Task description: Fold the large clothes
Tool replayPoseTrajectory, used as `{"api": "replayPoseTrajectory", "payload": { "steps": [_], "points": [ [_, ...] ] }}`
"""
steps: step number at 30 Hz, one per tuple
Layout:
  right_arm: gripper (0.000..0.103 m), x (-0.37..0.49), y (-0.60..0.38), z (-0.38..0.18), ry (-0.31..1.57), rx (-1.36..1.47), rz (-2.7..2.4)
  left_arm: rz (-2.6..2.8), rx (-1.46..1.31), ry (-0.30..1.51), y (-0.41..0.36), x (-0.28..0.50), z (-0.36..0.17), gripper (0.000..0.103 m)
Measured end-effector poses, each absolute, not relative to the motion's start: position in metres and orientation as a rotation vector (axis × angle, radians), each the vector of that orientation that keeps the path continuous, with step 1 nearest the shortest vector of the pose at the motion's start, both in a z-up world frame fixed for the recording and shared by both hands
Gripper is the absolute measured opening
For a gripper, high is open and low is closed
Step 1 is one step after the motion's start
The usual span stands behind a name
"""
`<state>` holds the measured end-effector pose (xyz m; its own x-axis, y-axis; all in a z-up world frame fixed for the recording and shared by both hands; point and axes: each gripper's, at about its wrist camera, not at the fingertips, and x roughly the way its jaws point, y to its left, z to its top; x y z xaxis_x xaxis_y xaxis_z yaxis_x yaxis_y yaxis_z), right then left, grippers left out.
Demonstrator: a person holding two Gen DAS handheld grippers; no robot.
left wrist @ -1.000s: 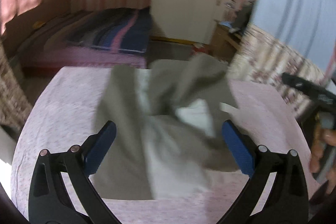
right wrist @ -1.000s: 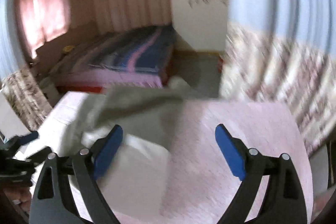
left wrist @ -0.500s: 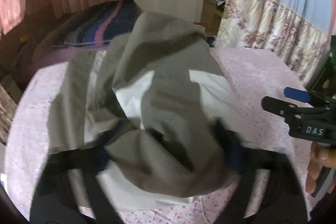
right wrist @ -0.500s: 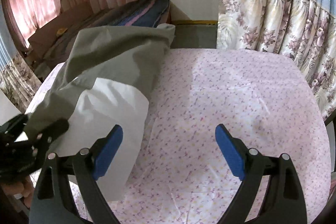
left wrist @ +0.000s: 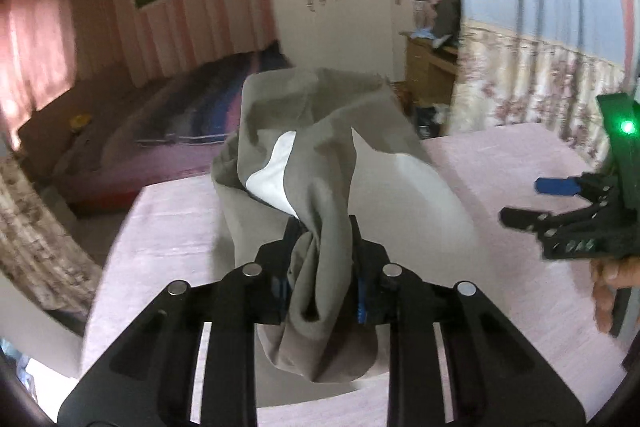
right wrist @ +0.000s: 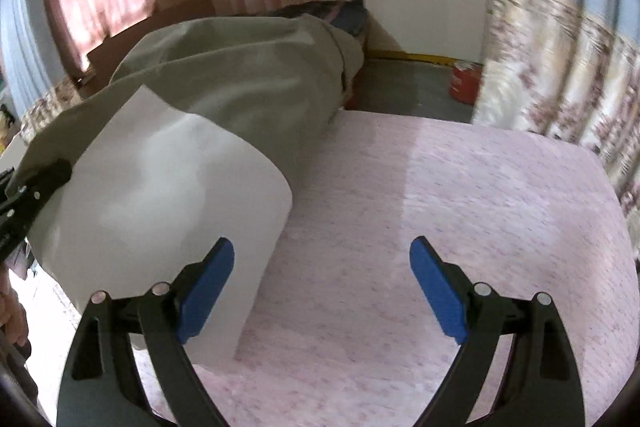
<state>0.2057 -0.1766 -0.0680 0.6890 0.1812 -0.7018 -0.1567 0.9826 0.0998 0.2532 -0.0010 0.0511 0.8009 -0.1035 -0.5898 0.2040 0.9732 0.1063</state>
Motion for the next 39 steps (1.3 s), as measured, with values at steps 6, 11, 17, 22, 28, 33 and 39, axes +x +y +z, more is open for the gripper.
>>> {"api": "replayPoseTrajectory", "payload": {
  "steps": [6,11,17,22,28,33,39],
  "points": [
    [0.09,0.221,-0.127,-0.098,0.829,-0.033,0.251,-0.089,0.092,0.74,0.067,0.256,-0.01,0.025],
    [0.099,0.223,-0.119,-0.132,0.805,-0.075,0.223,-0.07,0.081,0.717,0.088,0.255,-0.038,0.073],
    [0.1,0.225,-0.125,-0.127,0.804,-0.087,0.2,-0.077,-0.022,0.71,0.12,0.259,-0.037,0.095],
    [0.101,0.231,-0.127,-0.088,0.714,-0.065,0.182,-0.076,0.018,0.637,0.12,0.255,0.012,0.099],
    [0.101,0.275,-0.108,-0.066,0.712,-0.048,0.185,-0.029,0.076,0.63,0.108,0.306,0.047,0.1],
    [0.101,0.323,-0.097,-0.065,0.727,-0.013,0.144,-0.034,0.004,0.696,0.105,0.371,0.039,0.1],
    [0.101,0.379,-0.097,-0.08,0.744,0.028,0.092,0.03,0.025,0.79,0.109,0.433,-0.002,0.1]
  ]
}}
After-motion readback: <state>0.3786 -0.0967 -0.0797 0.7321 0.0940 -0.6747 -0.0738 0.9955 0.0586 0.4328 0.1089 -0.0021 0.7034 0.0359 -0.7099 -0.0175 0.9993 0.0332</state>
